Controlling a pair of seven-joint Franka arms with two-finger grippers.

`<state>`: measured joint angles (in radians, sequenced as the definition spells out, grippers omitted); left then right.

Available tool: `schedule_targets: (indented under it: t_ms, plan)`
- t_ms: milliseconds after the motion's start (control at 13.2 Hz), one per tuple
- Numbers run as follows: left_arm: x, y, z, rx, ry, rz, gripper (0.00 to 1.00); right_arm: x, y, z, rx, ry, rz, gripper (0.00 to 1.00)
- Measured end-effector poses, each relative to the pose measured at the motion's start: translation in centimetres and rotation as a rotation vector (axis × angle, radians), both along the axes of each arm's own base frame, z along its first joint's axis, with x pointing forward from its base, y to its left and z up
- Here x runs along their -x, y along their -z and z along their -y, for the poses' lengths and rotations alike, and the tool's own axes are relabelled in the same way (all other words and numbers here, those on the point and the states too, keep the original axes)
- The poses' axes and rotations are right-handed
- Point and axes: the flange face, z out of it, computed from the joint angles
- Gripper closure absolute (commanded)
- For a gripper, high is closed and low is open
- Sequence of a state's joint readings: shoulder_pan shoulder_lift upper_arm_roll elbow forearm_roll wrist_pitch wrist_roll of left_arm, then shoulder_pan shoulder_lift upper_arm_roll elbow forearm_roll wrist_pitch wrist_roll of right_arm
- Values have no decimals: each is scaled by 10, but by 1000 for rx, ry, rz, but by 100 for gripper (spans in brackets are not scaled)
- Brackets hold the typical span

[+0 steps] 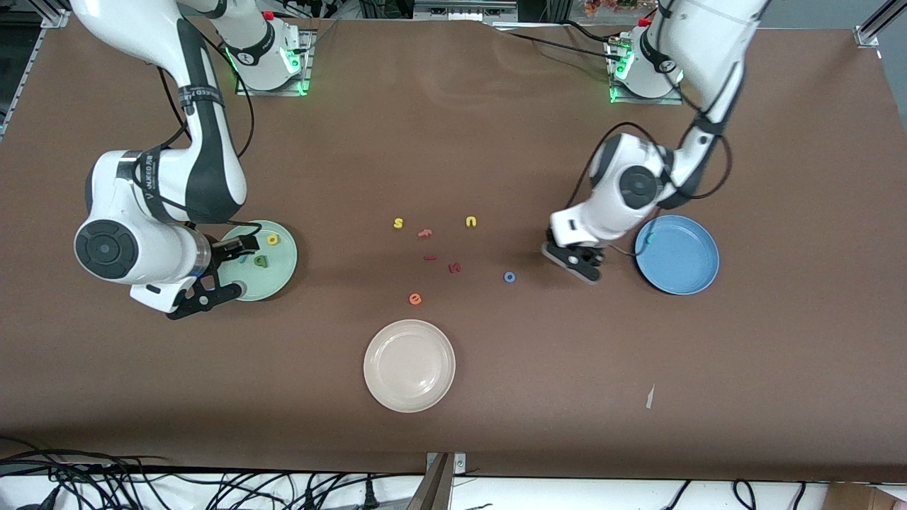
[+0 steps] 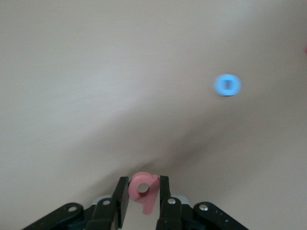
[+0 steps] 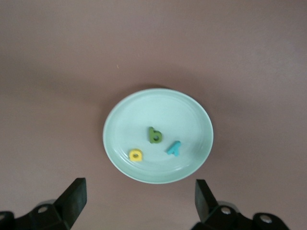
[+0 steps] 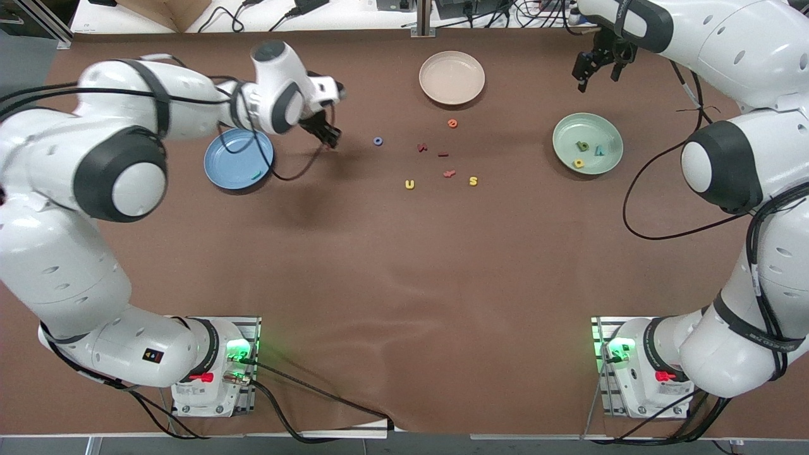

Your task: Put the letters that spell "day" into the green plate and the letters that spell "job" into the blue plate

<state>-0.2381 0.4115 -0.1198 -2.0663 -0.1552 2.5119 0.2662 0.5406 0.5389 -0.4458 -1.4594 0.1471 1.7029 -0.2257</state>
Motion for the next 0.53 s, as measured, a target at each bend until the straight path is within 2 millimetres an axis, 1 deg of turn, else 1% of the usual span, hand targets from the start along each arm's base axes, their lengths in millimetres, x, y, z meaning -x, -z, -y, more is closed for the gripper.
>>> schedule_targets:
  t_ms: [76,151,227,303,378,454,530]
  plan:
    - [-8,-16,-32,-4,-36,-17,81,-2,-11,-11,6,51,26,0]
    - [-12,-26,-64,-8,-74,-34,81,-4,-24,-20,7,93,53,0]
    - [-12,-29,-96,-11,-108,-47,81,-7,-38,-26,5,121,82,0]
    - [-11,-27,-126,-17,-126,-54,81,-9,-54,-27,0,138,109,0]
    - [-8,-23,-154,-35,-123,-60,77,-9,-75,-24,-10,147,133,0]
    - [-6,-19,-178,-52,-120,-65,56,-7,-98,-18,-25,156,159,0]
    - [-3,-15,-197,-64,-124,-71,33,-4,-125,-8,-44,169,192,0]
